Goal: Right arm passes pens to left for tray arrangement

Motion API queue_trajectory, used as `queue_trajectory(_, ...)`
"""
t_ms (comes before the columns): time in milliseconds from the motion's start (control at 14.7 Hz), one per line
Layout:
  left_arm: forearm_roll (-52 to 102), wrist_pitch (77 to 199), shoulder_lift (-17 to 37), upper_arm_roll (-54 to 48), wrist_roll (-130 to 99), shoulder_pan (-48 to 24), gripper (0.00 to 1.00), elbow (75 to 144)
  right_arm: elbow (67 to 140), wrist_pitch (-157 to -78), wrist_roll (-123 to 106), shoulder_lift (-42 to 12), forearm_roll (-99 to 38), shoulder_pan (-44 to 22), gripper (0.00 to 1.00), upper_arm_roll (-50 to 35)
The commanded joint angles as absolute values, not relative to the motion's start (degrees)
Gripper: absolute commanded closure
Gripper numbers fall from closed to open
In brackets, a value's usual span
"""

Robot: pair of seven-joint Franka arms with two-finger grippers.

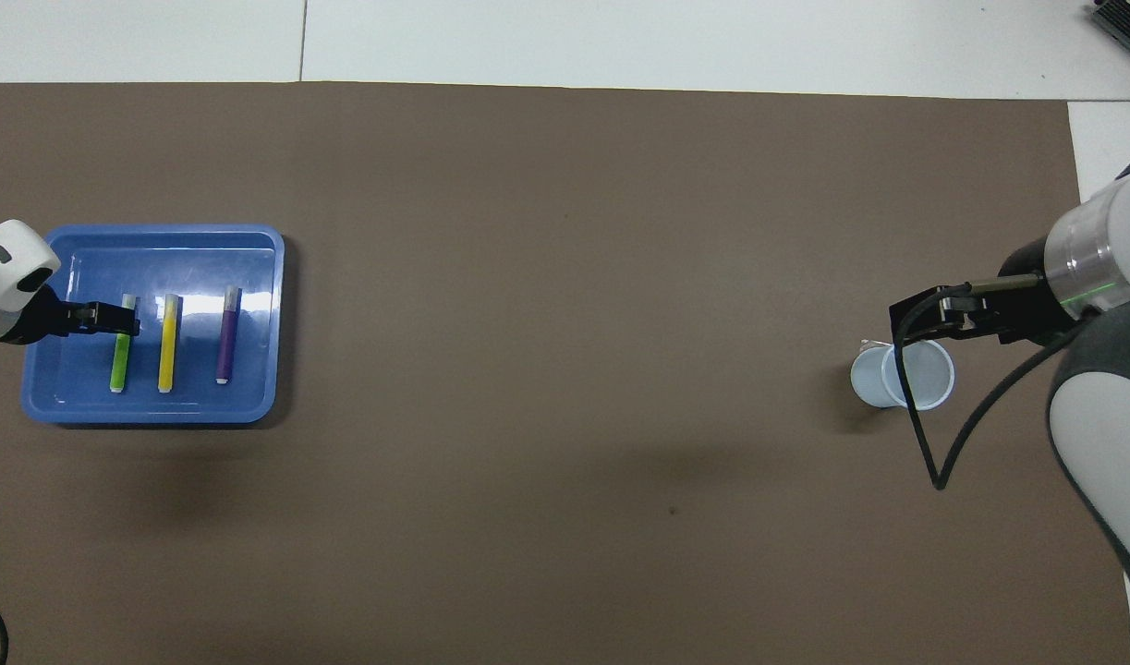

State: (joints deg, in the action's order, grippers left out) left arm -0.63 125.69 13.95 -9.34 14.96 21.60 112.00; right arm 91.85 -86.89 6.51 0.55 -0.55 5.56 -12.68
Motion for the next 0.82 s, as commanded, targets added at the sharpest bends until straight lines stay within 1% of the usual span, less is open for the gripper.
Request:
queue_trajectory(0,-1.6,120.4,10.8,-9.1,10.1,19.5,0.0,110.2,91.3,-87.1,5.4,0.3,1.0,5.5,0.0,-12.6)
queue_trajectory(204,-1.5,113.6,7.9,-9.1,5.8,17.9,0.0,107.3,91.3,-87.0,5.4,0.4,1.0,4.2,0.0,-11.3)
queue_trajectory(477,-1.1,99.9,6.5,-9.2,-3.2,13.6,0.0,97.5,91.2,-87.2,5.4,0.4,0.9,3.0,0.0,-9.9)
queue_trajectory(750,-1.0,96.1,1.2,-9.3,-5.8,10.7,0.0,96.5,91.4,-87.3,5.4,0.4,0.8,2.9,0.0,-9.6)
